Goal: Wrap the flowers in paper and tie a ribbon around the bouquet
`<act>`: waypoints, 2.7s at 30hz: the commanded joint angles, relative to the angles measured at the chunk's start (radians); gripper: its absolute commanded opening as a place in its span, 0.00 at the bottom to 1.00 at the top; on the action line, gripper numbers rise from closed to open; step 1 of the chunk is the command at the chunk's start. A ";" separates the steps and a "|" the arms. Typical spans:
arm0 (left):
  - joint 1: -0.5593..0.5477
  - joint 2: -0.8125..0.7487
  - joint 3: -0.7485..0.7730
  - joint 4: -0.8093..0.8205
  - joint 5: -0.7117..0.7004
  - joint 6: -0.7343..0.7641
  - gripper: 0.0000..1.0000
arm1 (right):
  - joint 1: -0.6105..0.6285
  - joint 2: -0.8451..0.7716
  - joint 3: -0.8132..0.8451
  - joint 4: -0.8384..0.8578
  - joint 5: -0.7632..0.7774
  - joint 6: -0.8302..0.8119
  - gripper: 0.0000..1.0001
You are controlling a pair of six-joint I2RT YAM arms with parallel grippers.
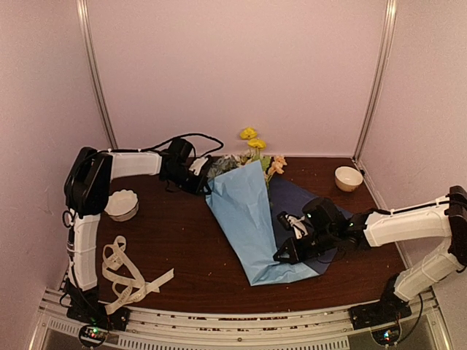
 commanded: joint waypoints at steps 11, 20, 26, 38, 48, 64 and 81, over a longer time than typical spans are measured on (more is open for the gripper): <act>0.031 -0.040 0.083 -0.120 -0.290 0.133 0.00 | -0.007 0.061 0.004 -0.105 -0.002 -0.059 0.00; 0.024 -0.104 0.067 -0.146 -0.348 0.120 0.65 | -0.011 0.163 0.040 -0.049 0.005 -0.061 0.00; -0.115 -0.387 -0.186 -0.026 -0.588 0.142 0.69 | -0.014 0.159 0.039 -0.025 0.003 -0.033 0.00; -0.645 -0.319 -0.224 -0.073 -0.366 0.323 0.46 | -0.053 0.111 0.007 0.056 -0.034 0.050 0.00; -0.685 -0.139 -0.114 -0.148 -0.230 0.306 0.50 | -0.082 0.123 -0.036 0.145 -0.078 0.126 0.00; -0.616 0.004 -0.050 -0.188 0.027 0.256 0.52 | -0.157 0.102 -0.104 0.268 -0.098 0.219 0.06; -0.596 0.029 -0.033 -0.195 0.079 0.247 0.54 | -0.133 0.107 -0.140 0.279 -0.232 0.236 0.27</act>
